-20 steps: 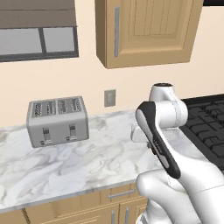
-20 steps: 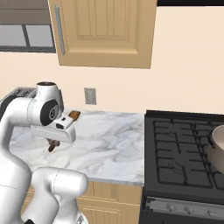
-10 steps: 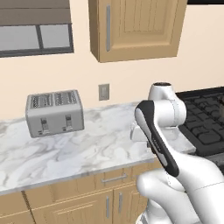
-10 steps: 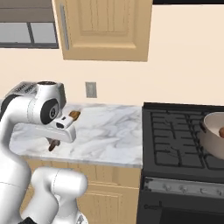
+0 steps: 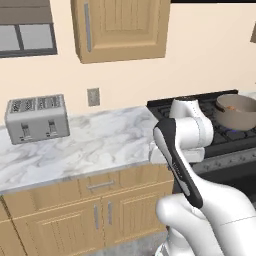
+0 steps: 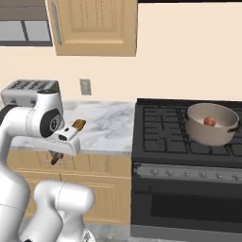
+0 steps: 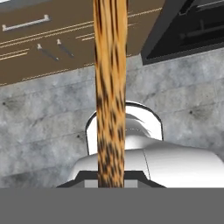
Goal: Put the sweet potato and onion in the pot. Retrieve the spatula and lightly stir the vegetables in the pot.
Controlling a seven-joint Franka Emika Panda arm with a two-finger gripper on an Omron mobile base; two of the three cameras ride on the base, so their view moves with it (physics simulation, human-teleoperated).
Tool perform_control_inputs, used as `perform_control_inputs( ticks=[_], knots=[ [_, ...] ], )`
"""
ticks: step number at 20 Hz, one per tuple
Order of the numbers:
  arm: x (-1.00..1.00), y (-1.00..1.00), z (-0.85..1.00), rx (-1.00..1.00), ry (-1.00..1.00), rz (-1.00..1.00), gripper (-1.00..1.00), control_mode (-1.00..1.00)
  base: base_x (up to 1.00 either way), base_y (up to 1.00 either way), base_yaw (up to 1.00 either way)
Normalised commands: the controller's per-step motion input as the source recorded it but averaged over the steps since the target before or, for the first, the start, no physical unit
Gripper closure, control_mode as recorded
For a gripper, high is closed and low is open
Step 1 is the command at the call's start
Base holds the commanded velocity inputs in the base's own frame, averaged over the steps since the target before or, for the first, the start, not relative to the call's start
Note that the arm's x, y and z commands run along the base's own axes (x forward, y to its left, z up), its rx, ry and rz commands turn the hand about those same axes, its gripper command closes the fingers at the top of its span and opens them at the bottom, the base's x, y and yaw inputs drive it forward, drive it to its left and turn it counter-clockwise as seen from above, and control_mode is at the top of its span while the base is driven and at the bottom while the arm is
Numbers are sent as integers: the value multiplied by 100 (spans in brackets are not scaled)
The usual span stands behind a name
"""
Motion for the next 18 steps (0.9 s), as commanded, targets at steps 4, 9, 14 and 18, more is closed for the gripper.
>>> perform_control_inputs(
  ticks=[4, 9, 14, 18],
  knots=[
    [0, 0, 0, 0, 0, 0, 100, 100, 0, -100, 0],
    [0, 0, 0, 0, 0, 0, 100, 100, 0, -100, 0],
    [0, 0, 0, 0, 0, 0, 100, 100, 0, -93, 1],
    [0, 0, 0, 0, 0, 0, 100, 100, 1, -86, 2]
  ],
)
